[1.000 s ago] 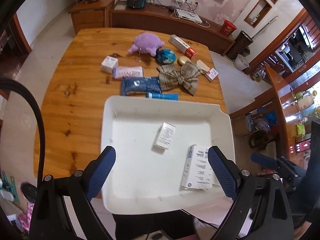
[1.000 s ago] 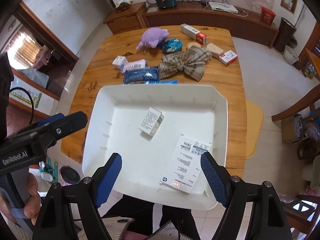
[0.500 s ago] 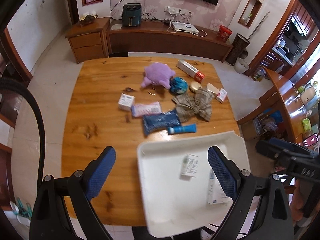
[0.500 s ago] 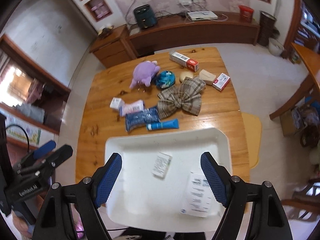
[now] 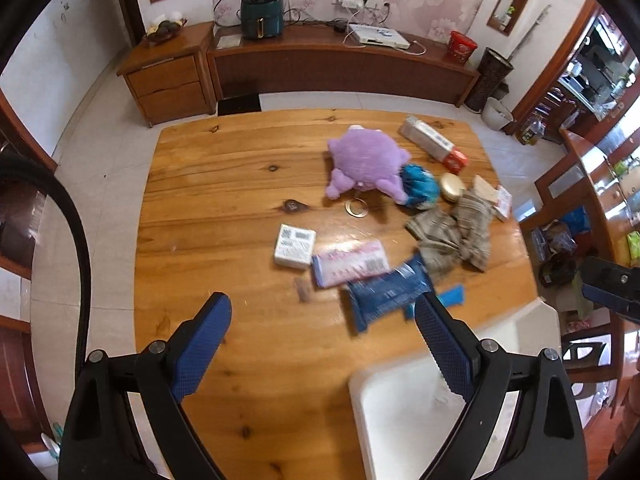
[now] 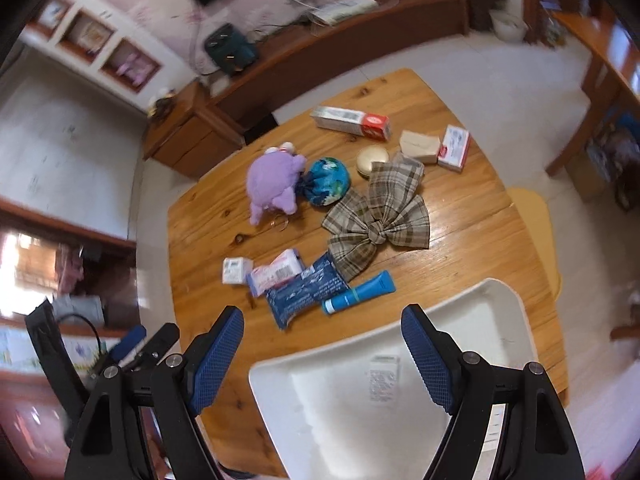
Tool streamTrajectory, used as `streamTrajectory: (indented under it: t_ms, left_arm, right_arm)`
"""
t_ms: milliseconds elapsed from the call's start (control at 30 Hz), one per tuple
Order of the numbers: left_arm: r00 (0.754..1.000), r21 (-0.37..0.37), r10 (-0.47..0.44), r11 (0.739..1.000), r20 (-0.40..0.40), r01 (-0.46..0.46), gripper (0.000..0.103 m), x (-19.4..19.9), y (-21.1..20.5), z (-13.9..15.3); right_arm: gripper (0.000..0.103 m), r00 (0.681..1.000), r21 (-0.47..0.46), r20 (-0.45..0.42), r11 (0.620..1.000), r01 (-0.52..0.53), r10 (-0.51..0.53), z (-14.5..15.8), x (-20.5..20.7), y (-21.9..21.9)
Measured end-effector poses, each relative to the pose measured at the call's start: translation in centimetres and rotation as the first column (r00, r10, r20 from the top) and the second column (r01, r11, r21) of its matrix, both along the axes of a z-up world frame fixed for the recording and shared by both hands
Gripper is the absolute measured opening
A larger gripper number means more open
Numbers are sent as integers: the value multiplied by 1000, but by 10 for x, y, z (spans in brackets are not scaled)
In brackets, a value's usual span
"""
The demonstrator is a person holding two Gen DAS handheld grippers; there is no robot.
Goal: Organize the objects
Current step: 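Reach the left tool to a white medicine box while the right reaches the plaid bow, then grasp the white medicine box with the left tool while the right grasps the plaid bow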
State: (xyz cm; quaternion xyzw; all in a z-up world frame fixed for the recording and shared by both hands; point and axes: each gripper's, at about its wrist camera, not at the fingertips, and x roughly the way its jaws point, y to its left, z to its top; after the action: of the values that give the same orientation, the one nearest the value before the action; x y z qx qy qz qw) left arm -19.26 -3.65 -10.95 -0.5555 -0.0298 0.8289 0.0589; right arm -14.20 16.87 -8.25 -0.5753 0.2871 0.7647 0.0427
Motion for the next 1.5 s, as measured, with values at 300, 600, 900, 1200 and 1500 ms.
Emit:
streamTrajectory:
  t_ms: [300, 600, 900, 1200, 1500]
  left_arm:
    - [996, 56, 14, 998, 84, -18, 93, -62, -15, -72]
    - [990, 76, 10, 997, 141, -21, 93, -93, -20, -115]
    - [988, 29, 19, 999, 154, -24, 88, -96, -22, -130]
    - [983, 3, 9, 1000, 184, -10, 83, -91, -28, -141]
    - [981, -38, -25, 999, 194, 32, 62, -78, -29, -144]
  right_arm:
    - [66, 963, -158, 156, 957, 243, -219, -96, -54, 29]
    - [66, 915, -135, 270, 929, 344, -300, -158, -71, 34]
    - [66, 899, -122, 267, 914, 388, -346, -174, -78, 43]
    - [66, 901, -63, 287, 933, 356, -324, -183, -91, 32]
    - [59, 911, 44, 294, 957, 288, -288, -184, -99, 20]
